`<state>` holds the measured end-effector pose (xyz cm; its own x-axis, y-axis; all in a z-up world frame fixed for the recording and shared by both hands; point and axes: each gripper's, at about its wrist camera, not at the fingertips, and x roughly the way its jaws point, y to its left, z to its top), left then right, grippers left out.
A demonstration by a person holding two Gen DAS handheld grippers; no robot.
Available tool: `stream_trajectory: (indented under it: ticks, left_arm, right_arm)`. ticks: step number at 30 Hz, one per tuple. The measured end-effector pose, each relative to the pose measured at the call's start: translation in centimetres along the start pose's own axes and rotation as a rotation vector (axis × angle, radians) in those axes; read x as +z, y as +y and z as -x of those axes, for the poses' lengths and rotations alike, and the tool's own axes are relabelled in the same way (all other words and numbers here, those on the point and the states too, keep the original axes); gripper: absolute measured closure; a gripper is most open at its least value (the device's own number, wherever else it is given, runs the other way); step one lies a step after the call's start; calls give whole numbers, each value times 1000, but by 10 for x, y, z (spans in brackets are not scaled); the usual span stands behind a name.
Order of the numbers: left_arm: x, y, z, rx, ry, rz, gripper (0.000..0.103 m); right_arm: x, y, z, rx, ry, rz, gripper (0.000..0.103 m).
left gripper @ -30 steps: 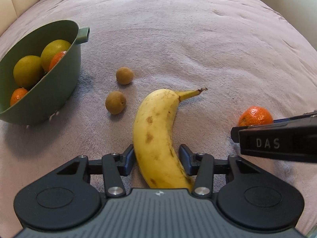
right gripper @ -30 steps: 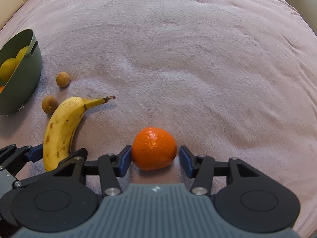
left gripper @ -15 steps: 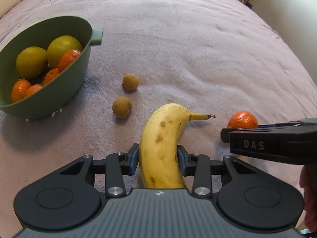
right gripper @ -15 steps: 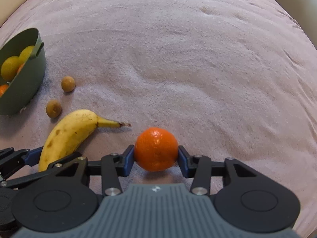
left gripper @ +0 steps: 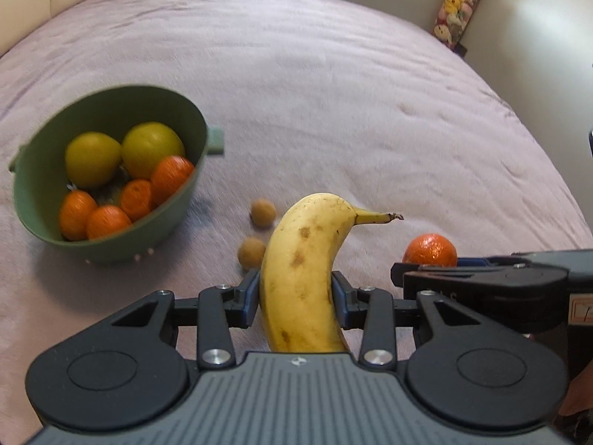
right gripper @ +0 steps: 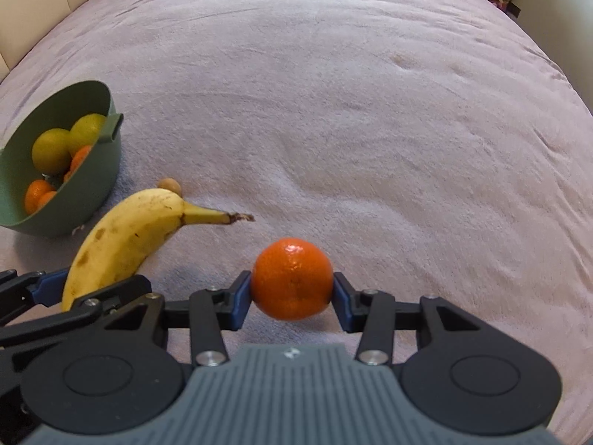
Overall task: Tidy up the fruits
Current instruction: 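Lift the banana with the left tool while the right tool carries the tangerine toward the colander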
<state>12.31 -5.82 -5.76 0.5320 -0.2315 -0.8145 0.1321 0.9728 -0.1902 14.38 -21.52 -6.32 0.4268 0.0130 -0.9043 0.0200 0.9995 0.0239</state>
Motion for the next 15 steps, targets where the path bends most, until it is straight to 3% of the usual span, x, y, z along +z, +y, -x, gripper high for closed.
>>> stream_trajectory:
  ticks: [15]
  left_arm:
    - [48, 37, 57, -27, -137, 80, 59]
  right_arm:
    - [23, 40, 55, 72, -156, 51, 60]
